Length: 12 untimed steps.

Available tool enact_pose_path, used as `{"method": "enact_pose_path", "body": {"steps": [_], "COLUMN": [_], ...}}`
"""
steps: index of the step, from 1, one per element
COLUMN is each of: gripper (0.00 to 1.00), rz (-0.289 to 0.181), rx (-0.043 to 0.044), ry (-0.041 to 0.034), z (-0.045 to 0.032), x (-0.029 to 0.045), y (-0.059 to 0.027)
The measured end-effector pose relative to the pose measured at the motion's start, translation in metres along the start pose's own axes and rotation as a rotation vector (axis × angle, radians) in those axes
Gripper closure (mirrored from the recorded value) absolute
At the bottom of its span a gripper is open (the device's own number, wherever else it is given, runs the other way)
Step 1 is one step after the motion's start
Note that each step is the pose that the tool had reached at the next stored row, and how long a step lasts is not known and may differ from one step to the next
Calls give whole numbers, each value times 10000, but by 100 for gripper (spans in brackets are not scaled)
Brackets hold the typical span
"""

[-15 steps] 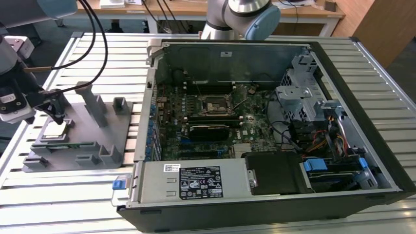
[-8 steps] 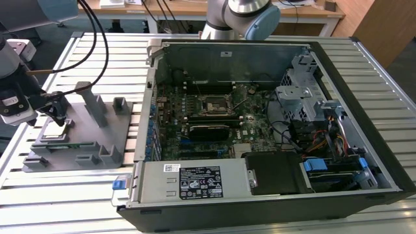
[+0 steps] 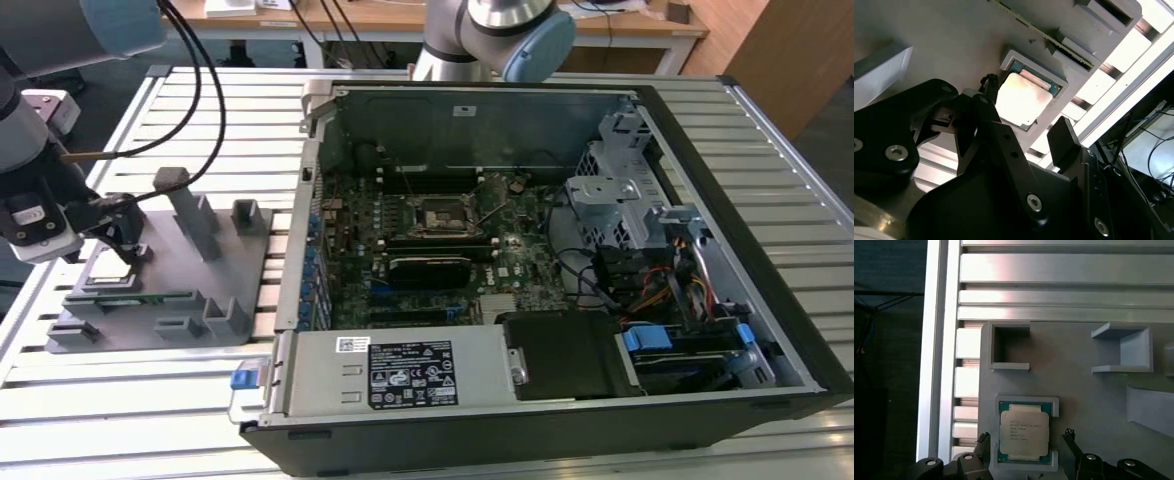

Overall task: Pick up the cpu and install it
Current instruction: 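Pick up the cpu and move it towards the insertion slot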

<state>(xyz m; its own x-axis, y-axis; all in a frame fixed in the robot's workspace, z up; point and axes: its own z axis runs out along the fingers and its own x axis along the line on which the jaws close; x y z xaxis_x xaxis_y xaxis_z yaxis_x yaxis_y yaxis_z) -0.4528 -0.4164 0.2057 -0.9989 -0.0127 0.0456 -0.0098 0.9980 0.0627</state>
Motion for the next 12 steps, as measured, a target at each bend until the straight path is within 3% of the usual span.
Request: {"method": "enact_pose_path", "body": {"steps": [12], "gripper": [34], "rz": [181], "rx": [-2], "ry": [-34], "z": [109], "x": [-5], "y": [5]}}
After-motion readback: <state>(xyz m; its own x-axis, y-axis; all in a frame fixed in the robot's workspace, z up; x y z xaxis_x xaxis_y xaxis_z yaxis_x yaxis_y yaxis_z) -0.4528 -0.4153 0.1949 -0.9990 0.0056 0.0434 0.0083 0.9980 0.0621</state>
